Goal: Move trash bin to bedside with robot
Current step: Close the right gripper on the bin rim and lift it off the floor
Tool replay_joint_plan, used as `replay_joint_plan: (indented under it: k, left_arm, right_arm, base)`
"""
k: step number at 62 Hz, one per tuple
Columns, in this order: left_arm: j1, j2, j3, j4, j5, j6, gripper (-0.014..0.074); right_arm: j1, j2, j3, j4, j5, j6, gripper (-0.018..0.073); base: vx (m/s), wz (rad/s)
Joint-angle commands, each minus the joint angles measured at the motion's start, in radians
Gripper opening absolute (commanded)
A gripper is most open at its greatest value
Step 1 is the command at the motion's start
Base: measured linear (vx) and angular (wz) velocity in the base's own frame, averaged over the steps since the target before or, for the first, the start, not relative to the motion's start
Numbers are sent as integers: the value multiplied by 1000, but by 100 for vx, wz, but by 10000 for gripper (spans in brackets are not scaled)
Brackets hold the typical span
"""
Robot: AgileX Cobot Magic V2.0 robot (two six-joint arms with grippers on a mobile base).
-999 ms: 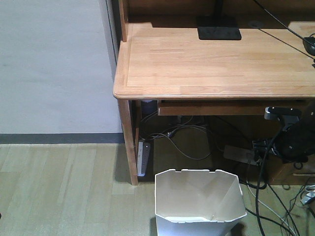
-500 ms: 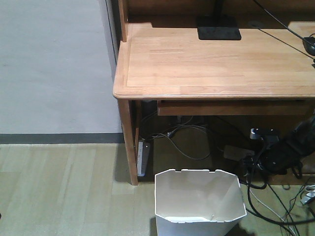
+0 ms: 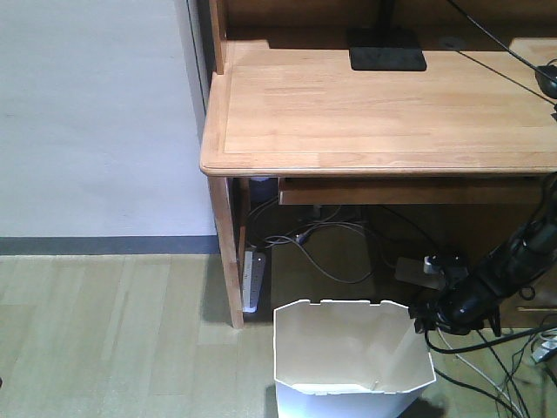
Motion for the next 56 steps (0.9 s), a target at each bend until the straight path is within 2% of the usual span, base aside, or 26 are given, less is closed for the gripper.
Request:
replay_joint_plan:
  k: [1, 18, 30, 35, 41, 52, 56]
  left_arm:
    - [-6, -9, 28, -4, -74, -8, -6]
    - [-6, -9, 28, -4, -74, -8, -6]
    - [-6, -9, 28, -4, -74, -8, -6]
    - [-6, -9, 28, -4, -74, -8, -6]
    - [-6, -9, 28, -4, -74, -8, -6]
    - [-6, -9, 28, -4, -74, -8, -6]
    - [-6, -9, 28, -4, -74, -8, -6]
  right_arm:
    - [-3, 1, -50, 5, 9, -14, 531]
    - [-2, 130, -152, 15, 17, -14, 531]
    - [-2, 201, -233, 29, 97, -14, 487]
    - [-2, 227, -266, 41, 138, -7, 428]
    - [-2, 252, -297, 73, 181, -6, 305]
    - [-4, 249, -296, 104, 193, -12, -15]
    - [-9, 239, -291, 105, 193, -10, -16]
  base:
    - [0, 0]
    - [0, 0]
    - [0, 0]
    - [0, 0]
    - [0, 0]
    - [0, 0]
    - [0, 0]
